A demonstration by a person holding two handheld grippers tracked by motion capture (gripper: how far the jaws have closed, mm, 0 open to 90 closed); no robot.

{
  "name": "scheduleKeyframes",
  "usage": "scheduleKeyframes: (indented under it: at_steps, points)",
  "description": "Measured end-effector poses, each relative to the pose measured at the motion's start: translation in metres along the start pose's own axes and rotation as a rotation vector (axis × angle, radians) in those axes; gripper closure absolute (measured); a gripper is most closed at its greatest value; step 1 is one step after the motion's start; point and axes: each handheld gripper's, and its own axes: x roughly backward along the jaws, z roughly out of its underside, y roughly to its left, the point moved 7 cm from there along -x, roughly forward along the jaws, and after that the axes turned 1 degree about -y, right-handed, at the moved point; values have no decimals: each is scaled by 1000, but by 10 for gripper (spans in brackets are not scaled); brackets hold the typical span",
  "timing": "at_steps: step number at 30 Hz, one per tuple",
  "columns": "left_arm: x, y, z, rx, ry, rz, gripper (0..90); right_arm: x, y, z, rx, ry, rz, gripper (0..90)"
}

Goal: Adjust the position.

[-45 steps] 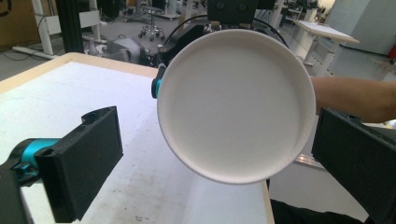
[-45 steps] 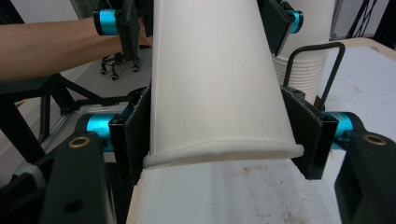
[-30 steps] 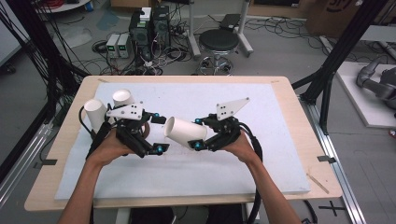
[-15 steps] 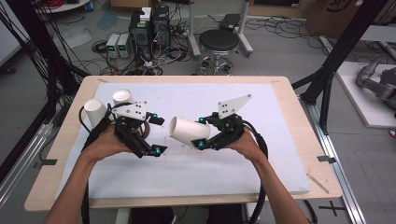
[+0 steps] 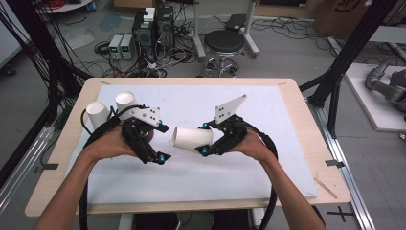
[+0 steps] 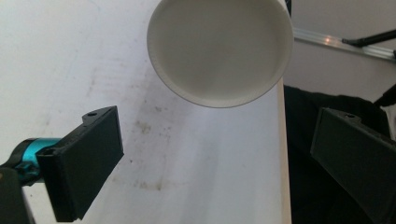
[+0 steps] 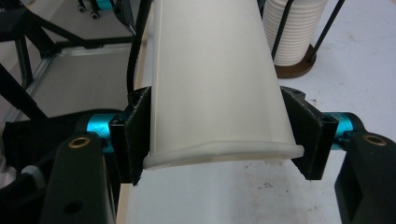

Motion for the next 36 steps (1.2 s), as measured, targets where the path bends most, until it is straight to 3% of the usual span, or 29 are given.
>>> scheduleKeyframes:
  at_steps: [4, 10, 17, 27, 36]
  points:
    - [-1, 2, 2, -10, 78, -1, 22, -4, 1, -2, 10, 56, -4, 326]
    - [-4, 4, 2, -15, 123, -15, 22, -8, 3, -5, 29, 130, -3, 325]
    - [-10, 3, 7, -9, 197, 3, 22, -14, 4, -6, 31, 214, -6, 326]
    - [-17, 4, 12, -3, 255, 8, 22, -25, 5, -7, 48, 306, -17, 325]
    - [-23, 5, 15, 3, 285, 20, 21, -36, 6, -7, 71, 352, -33, 326]
